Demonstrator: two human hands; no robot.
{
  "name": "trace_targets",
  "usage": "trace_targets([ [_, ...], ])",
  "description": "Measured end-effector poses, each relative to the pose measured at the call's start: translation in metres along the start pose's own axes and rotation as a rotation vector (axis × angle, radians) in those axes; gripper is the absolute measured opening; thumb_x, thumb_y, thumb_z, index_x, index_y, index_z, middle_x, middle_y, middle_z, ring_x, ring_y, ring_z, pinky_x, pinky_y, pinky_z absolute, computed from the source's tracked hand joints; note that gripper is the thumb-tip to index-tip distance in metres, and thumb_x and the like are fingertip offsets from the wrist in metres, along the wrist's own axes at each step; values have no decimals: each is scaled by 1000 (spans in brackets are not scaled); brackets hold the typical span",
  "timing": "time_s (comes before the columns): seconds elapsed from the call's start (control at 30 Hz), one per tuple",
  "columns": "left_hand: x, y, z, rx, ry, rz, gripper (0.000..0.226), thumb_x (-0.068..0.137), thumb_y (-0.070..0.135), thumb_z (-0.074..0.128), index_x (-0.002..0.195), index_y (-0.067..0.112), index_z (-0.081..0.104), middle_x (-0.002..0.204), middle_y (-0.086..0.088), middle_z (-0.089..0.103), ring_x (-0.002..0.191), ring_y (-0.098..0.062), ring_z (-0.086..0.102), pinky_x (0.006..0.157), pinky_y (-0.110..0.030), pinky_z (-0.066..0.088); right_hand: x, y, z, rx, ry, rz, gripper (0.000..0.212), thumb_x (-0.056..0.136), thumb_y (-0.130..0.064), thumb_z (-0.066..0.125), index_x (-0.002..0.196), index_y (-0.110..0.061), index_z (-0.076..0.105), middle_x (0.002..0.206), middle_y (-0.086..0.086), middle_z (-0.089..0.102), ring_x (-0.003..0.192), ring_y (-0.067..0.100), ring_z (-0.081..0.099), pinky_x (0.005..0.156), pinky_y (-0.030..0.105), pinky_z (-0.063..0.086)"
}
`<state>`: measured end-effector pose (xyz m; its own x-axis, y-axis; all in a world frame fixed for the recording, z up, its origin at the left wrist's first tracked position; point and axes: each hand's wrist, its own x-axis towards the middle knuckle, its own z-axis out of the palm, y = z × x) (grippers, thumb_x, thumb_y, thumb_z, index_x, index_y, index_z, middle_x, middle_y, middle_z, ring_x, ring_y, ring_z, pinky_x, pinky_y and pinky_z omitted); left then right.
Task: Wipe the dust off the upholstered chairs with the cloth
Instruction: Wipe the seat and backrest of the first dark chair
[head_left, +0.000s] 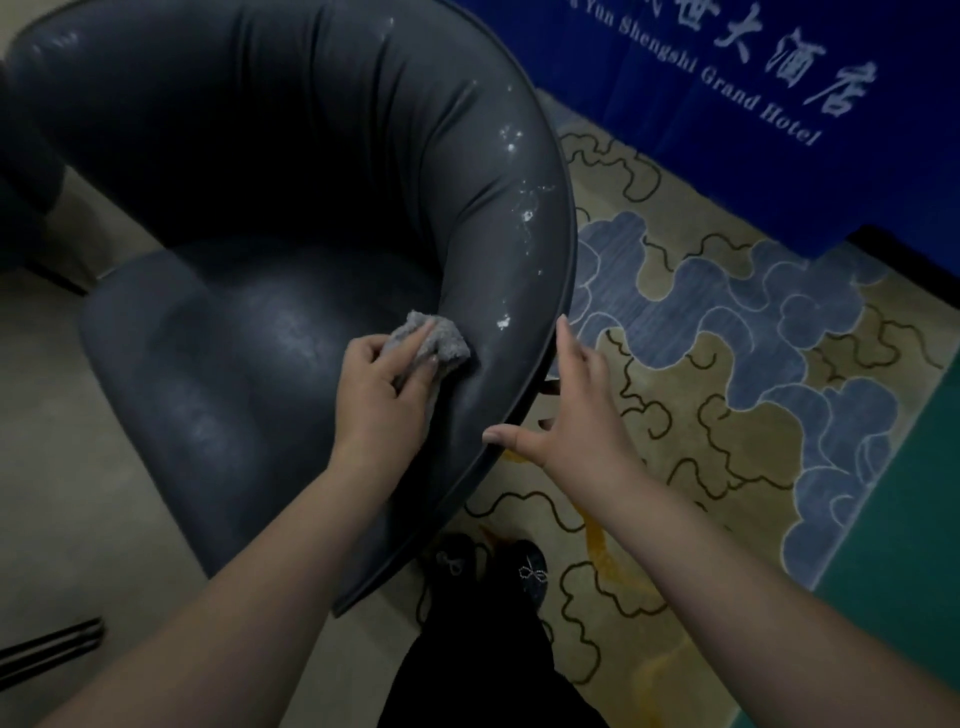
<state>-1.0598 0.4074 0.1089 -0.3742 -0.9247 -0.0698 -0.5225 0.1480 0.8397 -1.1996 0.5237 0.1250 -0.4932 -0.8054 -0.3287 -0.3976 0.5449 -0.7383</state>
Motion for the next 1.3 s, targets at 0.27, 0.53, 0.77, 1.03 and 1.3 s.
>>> trace_targets([
  [0.27,9,13,25,151,-137,343,48,89,9,63,128,35,55,114,0,43,107,-20,47,98,-26,41,24,7,-9,16,5,9,128,58,-51,83,148,-36,-7,146,-10,20,96,-21,15,76,1,25],
  [0.53,37,31,25,51,-60,267,45,89,19,63,126,45,55,110,11,39,105,-2,45,93,-12,37,55,4,-30,66,27,-6,121,61,-51,81,148,-39,-2,149,-8,20,122,3,35,93,20,33],
  [0.77,67,6,32,-17,-54,114,43,91,15,61,127,38,56,110,3,38,98,10,44,91,-2,32,71,2,-36,1,12,12,125,59,-52,82,146,-43,-8,148,-16,13,124,-2,26,95,20,29],
  [1.03,98,61,46,275,-264,634,42,83,20,70,123,32,64,113,-11,49,101,-29,48,87,-43,45,90,-5,-49,-8,-16,16,128,57,-48,84,149,-37,-5,150,-13,13,133,6,27,98,21,33],
  [1.3,114,40,43,20,45,127,45,90,19,63,125,44,50,113,-3,40,97,6,43,90,-3,31,127,-3,-77,-43,-109,-26,127,57,-52,83,148,-39,-5,146,-27,10,125,-5,22,101,22,27],
])
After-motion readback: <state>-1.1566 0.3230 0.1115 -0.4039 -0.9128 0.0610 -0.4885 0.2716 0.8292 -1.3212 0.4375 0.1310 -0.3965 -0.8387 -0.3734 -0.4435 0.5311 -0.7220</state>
